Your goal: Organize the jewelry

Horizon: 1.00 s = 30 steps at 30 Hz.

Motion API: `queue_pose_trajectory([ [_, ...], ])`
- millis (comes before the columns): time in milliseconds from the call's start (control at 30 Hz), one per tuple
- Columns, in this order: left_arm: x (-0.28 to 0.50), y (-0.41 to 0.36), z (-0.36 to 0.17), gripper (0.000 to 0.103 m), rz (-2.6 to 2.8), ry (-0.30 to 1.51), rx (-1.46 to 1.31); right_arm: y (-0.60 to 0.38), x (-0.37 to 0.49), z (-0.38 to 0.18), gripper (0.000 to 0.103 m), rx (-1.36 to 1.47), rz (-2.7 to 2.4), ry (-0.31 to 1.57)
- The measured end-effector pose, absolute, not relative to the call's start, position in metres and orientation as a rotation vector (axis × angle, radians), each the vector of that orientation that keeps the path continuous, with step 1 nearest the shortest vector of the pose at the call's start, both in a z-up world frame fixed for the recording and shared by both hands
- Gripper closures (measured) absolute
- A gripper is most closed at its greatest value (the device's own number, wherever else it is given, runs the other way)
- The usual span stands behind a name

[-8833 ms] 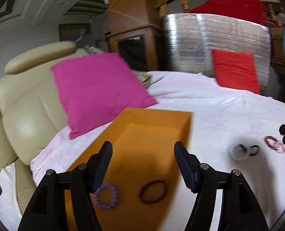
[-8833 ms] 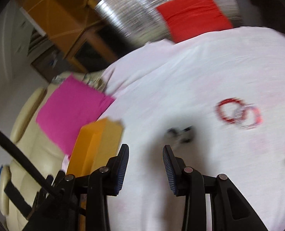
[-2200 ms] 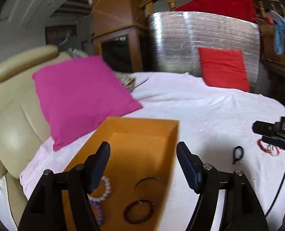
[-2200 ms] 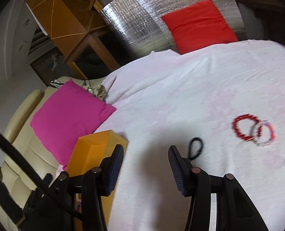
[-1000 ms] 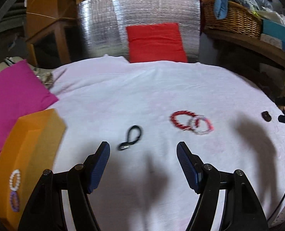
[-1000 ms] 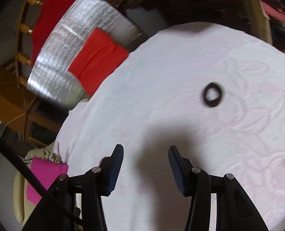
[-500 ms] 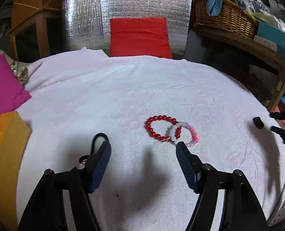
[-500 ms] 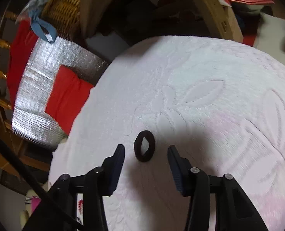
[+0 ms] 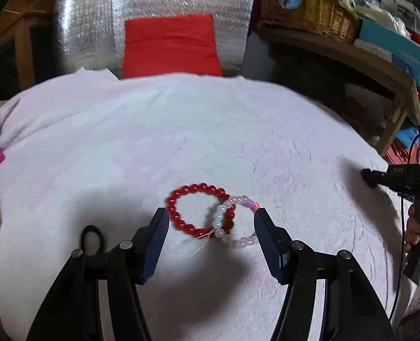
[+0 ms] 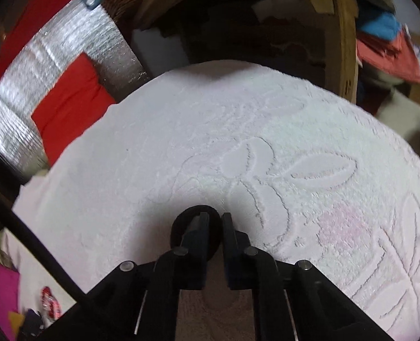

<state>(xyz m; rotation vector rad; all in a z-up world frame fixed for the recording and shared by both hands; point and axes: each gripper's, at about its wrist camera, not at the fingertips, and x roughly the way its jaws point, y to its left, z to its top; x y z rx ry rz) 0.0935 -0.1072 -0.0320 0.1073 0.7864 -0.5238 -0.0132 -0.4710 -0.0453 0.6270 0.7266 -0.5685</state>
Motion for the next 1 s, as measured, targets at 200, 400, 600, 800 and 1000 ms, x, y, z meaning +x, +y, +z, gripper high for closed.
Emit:
queue_pose_trajectory([
  [200, 0.106, -0.109, -0.040, 0.063, -0.537, 0.813, 0.074, -0.466, -0.015, -0.048, 0.094, 0.640, -0.551, 0.727],
  [400, 0.102, -0.122, -0.046, 0.081, -0.589, 0.843, 0.103, -0.463, -0.012, -0.046, 0.094, 0.656, -0.543, 0.729],
  [600, 0.091, -0.124, -0.041, 0.094, -0.610, 0.828, 0.146, -0.458, -0.013, -0.039, 0.094, 0.672, -0.506, 0.717],
  [800, 0.070, -0.115, -0.017, 0.094, -0.655, 0.774, 0.143, -0.442, -0.019, -0.022, 0.094, 0.692, -0.422, 0.679],
  [1000, 0.049, -0.101, -0.005, 0.094, -0.724, 0.784, 0.125, -0.422, -0.023, -0.014, 0.094, 0.736, -0.313, 0.679],
])
